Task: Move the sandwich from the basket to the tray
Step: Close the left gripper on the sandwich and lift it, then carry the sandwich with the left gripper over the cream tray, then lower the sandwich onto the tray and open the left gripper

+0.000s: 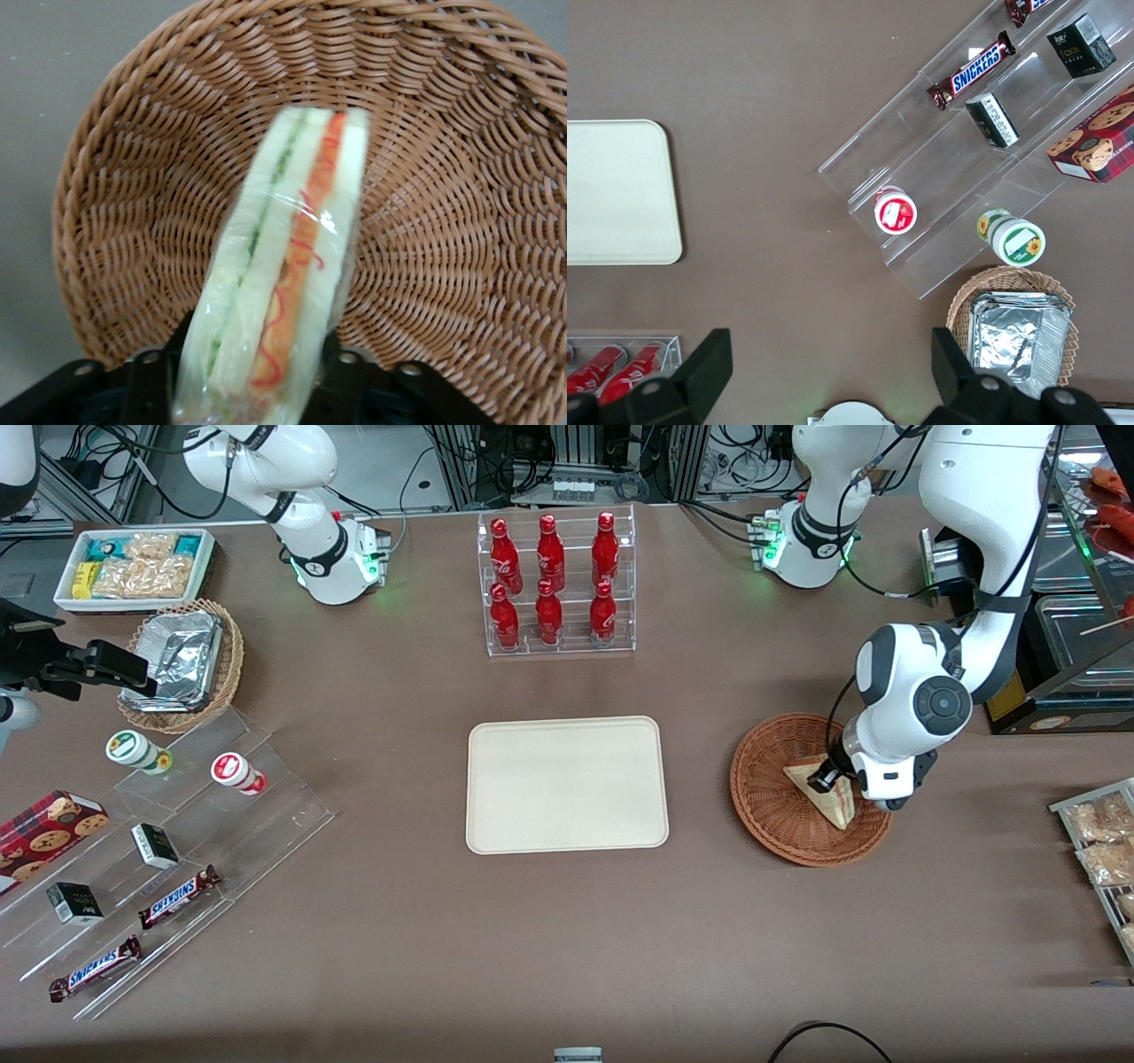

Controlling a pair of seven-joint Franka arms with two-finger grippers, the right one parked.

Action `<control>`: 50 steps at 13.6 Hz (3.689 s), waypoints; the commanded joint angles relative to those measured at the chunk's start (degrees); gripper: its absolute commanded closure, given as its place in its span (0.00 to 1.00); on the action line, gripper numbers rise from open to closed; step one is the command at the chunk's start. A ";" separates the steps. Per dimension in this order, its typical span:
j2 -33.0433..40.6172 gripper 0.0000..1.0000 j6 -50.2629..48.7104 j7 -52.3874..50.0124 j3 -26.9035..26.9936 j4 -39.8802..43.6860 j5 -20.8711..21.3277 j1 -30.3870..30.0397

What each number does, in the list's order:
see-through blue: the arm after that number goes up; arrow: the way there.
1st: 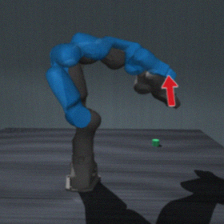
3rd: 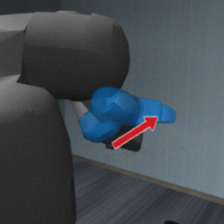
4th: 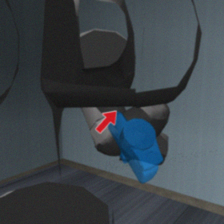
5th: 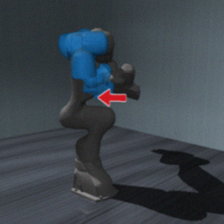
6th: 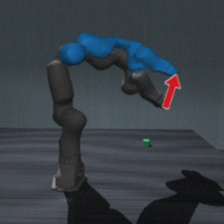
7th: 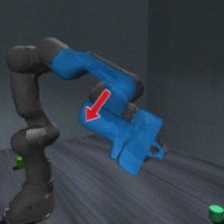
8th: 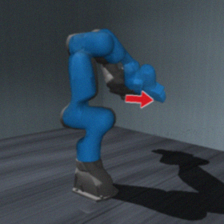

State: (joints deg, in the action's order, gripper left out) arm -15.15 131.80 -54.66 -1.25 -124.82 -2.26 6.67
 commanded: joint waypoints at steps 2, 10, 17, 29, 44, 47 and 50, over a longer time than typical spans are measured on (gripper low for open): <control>1.00 1.00 -14.34 -0.01 -0.15 9.57 0.06 1.15; -3.82 1.00 -18.07 3.15 -0.33 21.79 0.07 14.40; -18.48 1.00 -14.73 5.80 -0.42 37.16 2.88 28.29; -31.42 1.00 -15.26 -2.46 -3.23 52.04 -1.51 35.51; -31.44 0.00 -20.08 -4.85 -2.97 56.53 -0.81 36.75; -28.54 0.00 -21.57 -4.23 -2.79 56.44 -0.72 35.70; -25.37 0.00 -26.04 -4.23 -2.79 56.17 -0.29 32.44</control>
State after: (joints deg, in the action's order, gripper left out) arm -42.92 109.18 -58.80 -3.95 -67.66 -2.92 40.71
